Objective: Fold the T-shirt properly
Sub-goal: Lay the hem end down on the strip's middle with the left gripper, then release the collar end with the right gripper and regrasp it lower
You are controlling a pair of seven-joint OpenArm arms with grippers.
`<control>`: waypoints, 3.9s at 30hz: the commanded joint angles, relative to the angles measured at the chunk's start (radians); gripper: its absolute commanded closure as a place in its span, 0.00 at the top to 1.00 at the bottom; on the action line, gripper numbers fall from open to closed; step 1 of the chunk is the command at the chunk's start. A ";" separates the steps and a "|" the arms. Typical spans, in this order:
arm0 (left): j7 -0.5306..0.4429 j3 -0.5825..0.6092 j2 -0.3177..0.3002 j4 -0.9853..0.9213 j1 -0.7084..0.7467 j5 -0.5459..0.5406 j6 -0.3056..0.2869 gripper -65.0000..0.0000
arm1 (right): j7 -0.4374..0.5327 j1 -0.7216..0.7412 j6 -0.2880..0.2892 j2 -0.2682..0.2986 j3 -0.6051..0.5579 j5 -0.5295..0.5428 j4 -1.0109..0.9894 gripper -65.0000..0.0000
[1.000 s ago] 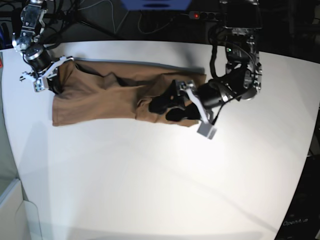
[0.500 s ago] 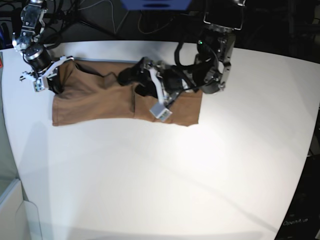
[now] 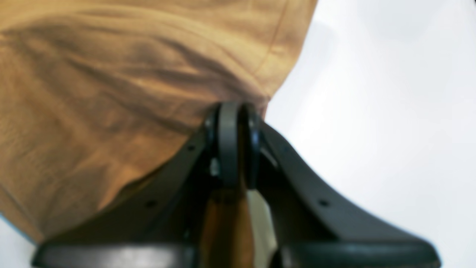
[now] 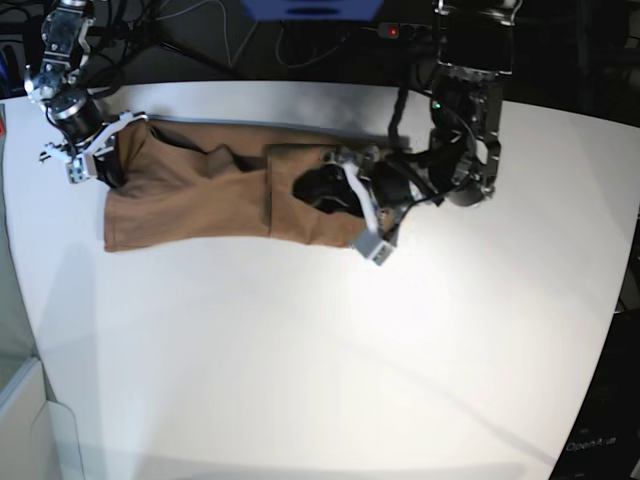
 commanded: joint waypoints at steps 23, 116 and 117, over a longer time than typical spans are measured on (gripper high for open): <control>-0.078 -0.120 0.010 -0.122 -0.064 0.163 -0.010 0.03 | -0.042 -0.008 0.010 0.012 0.012 -0.030 0.088 0.04; -0.115 -0.120 -0.067 -0.192 -0.081 0.164 -0.010 0.03 | -1.468 0.349 0.010 -0.128 0.251 0.700 0.148 0.30; -0.115 -0.120 -0.067 -0.192 -0.081 0.164 -0.010 0.03 | -1.468 0.349 0.010 -0.128 0.245 0.700 0.150 0.22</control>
